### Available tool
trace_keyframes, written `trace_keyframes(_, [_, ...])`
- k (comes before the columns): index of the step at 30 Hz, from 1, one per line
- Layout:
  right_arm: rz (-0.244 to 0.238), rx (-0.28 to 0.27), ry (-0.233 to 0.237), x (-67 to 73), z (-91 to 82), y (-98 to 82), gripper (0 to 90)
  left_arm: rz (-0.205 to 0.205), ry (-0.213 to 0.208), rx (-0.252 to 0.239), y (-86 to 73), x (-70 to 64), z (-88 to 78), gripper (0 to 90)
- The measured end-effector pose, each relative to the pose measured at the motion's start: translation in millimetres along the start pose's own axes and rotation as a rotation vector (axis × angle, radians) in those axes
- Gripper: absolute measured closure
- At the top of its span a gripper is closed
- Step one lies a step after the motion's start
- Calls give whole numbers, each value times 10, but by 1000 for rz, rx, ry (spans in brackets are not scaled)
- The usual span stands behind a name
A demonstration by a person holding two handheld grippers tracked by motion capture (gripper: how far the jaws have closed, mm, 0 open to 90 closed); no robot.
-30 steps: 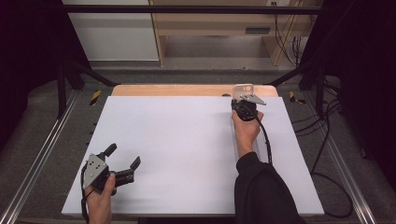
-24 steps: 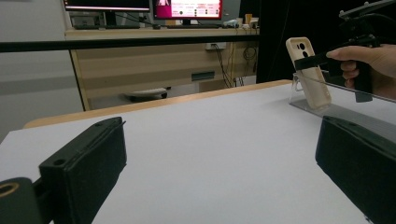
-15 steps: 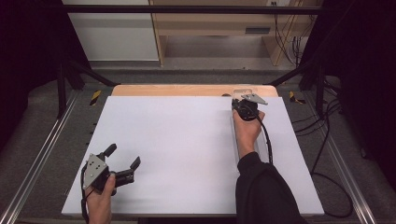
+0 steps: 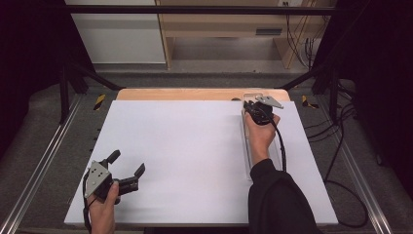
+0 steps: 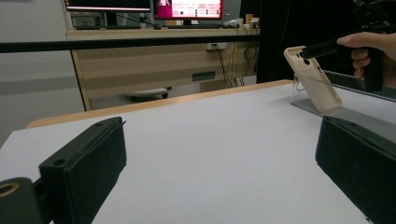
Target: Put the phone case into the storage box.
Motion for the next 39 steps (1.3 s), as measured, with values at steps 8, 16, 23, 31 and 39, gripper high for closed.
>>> trace_keyframes(8, [-25,4,-14,-24,-46,62,721,6,5,3,-7,5,-12,16])
trace_keyframes(16, [-37,6,-27,-24,-27,103,671,-17,25,2,-17,70,-60,15])
trace_keyframes(23, [-19,-1,-25,-25,-67,139,612,-11,22,7,-26,70,-53,15])
trace_keyframes(31, [-11,13,-31,-16,-60,160,535,-14,23,9,-26,68,-47,15])
trace_keyframes(39, [-8,21,-32,-35,-85,179,458,-9,16,13,-31,43,-37,15])
Point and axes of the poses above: each handheld gripper's, and its own axes: z roughly forward along the jaws, y roughly out of its top, x roughly to its left, the point moved 1 cm from there along z, roughly forward along the jaws, and after that the axes turned 13 degrees about y, right-handed, at the moved point
